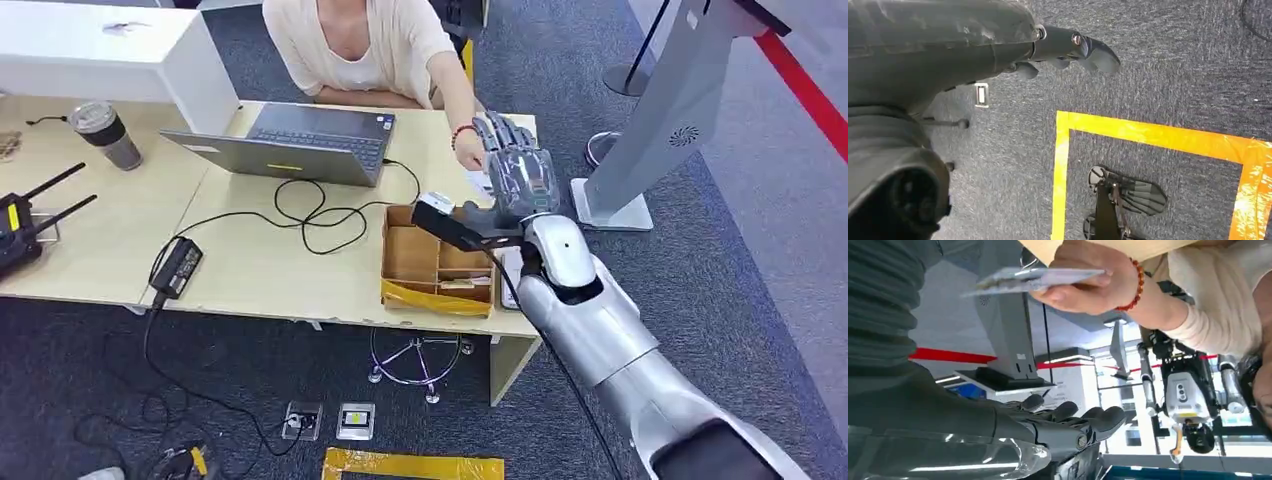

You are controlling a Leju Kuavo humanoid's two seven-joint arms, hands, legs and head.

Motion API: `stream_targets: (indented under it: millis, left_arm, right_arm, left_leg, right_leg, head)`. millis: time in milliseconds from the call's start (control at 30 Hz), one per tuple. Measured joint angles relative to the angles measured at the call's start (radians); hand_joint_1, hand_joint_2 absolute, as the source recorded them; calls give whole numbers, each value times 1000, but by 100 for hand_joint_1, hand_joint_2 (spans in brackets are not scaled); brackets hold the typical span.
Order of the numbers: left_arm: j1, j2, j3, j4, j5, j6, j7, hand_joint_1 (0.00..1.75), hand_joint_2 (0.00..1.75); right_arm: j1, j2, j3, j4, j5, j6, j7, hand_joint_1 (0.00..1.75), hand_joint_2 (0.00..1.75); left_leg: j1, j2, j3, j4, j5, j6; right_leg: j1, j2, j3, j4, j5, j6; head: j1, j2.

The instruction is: Pass the card to the sensor for recognition and then transmit it.

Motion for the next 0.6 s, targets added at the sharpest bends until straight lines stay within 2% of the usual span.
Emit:
stream_targets:
  millis: [600]
  left_arm:
    - [0, 1, -36, 2, -6, -10, -7, 0, 0]
  right_arm:
    - [-37, 6, -47, 119, 34, -13, 29, 0, 175]
  left_leg:
    - [0, 0, 0, 0, 0, 0]
  right_leg:
    - [0, 1, 0, 0, 0, 0]
  head:
    - [0, 0]
